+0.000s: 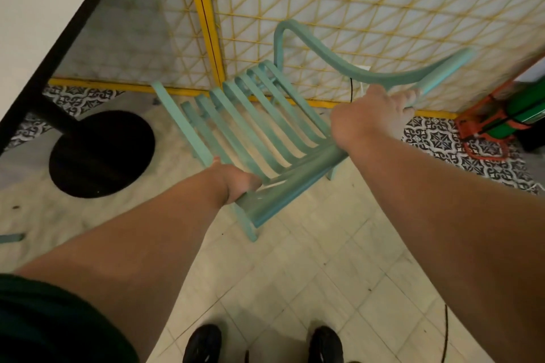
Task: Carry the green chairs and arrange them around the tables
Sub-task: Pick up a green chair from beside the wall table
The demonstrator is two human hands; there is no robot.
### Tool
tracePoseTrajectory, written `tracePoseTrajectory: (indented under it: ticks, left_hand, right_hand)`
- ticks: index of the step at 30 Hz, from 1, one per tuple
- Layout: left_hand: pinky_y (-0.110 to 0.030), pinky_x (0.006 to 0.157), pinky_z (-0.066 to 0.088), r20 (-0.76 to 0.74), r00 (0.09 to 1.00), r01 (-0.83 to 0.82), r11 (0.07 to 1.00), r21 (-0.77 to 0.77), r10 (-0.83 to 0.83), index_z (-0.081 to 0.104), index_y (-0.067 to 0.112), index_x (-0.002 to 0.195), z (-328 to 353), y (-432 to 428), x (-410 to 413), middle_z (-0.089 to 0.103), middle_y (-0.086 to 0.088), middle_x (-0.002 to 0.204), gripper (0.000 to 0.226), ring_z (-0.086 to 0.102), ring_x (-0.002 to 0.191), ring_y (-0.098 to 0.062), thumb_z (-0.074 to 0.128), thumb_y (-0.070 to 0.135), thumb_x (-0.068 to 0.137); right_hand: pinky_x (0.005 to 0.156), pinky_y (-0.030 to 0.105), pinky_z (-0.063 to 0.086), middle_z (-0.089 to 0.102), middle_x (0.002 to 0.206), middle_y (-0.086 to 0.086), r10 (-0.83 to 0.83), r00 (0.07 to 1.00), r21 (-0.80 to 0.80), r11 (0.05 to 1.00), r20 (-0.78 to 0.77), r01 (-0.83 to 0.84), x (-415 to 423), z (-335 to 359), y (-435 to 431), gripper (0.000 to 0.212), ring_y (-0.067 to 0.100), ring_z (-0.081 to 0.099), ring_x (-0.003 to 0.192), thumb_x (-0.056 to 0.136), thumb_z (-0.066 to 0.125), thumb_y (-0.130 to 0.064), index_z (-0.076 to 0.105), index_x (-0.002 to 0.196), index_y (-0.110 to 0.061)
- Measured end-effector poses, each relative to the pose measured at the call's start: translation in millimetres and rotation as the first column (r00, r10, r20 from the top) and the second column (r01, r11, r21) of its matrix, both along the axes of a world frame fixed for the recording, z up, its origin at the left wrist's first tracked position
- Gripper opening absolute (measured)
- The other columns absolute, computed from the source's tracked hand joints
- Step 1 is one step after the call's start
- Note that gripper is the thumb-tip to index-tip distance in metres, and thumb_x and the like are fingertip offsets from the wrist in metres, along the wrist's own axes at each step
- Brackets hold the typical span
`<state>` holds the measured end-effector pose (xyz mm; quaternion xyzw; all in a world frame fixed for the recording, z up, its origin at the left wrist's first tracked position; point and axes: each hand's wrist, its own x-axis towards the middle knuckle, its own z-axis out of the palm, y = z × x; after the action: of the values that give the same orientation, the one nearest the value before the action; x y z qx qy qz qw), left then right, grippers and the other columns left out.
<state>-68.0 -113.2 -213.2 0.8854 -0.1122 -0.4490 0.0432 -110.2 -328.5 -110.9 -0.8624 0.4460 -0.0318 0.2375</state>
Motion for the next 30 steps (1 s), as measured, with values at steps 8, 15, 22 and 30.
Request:
tracePoseTrajectory:
  ticks: [8, 15, 22, 30]
  left_hand:
    - [-0.049, 0.12, 0.018, 0.017, 0.998, 0.055, 0.998, -0.023, -0.055, 0.062, 0.013, 0.136, -5.9, -22.2, -18.3, 0.045, -0.015, 0.156, 0.062, -0.003, 0.158, -0.035, 0.042, 0.058, 0.098]
    - [-0.066, 0.117, 0.006, 0.051, 0.975, 0.213, 0.974, 0.073, -0.216, 0.06, 0.014, 0.138, -15.9, -53.0, -41.2, 0.056, -0.013, 0.147, 0.072, 0.039, 0.141, -0.04, 0.018, 0.047, 0.09]
    - [-0.074, 0.12, 0.008, 0.111, 0.984, 0.147, 0.988, -0.036, -0.143, 0.048, 0.028, 0.114, -1.2, -75.1, -57.1, 0.056, -0.007, 0.096, 0.017, 0.053, 0.126, -0.041, 0.041, 0.018, 0.101]
    - [-0.08, 0.114, 0.009, 0.193, 0.98, -0.029, 0.996, -0.081, 0.045, 0.041, 0.023, 0.111, -8.9, -123.8, -69.3, 0.06, -0.013, 0.108, 0.014, 0.048, 0.126, -0.046, 0.032, 0.019, 0.101]
  right_hand:
    - [0.12, 0.051, 0.028, -0.009, 0.167, 0.027, 0.085, 0.996, -0.044, 0.995, -0.028, -0.086, 4.2, -0.1, -29.3, 0.066, 0.047, 0.014, 0.15, 0.088, 0.052, -0.021, 0.039, 0.153, -0.015]
    - [0.124, 0.051, 0.022, -0.009, 0.166, 0.029, 0.187, 0.981, -0.07, 0.979, -0.059, -0.191, 4.1, 0.8, -61.1, 0.067, 0.046, 0.008, 0.153, 0.089, 0.051, -0.019, 0.038, 0.155, -0.014]
    - [0.115, 0.048, 0.038, -0.006, 0.168, 0.021, 0.232, 0.972, -0.076, 0.969, -0.044, -0.235, 11.4, 0.3, -80.0, 0.066, 0.041, 0.02, 0.149, 0.089, 0.051, -0.019, 0.041, 0.154, -0.019]
    - [0.108, 0.047, 0.046, -0.005, 0.168, 0.02, 0.296, 0.949, -0.107, 0.946, -0.105, -0.307, 25.5, 2.5, -120.7, 0.059, 0.042, 0.04, 0.138, 0.088, 0.051, -0.014, 0.048, 0.148, -0.017]
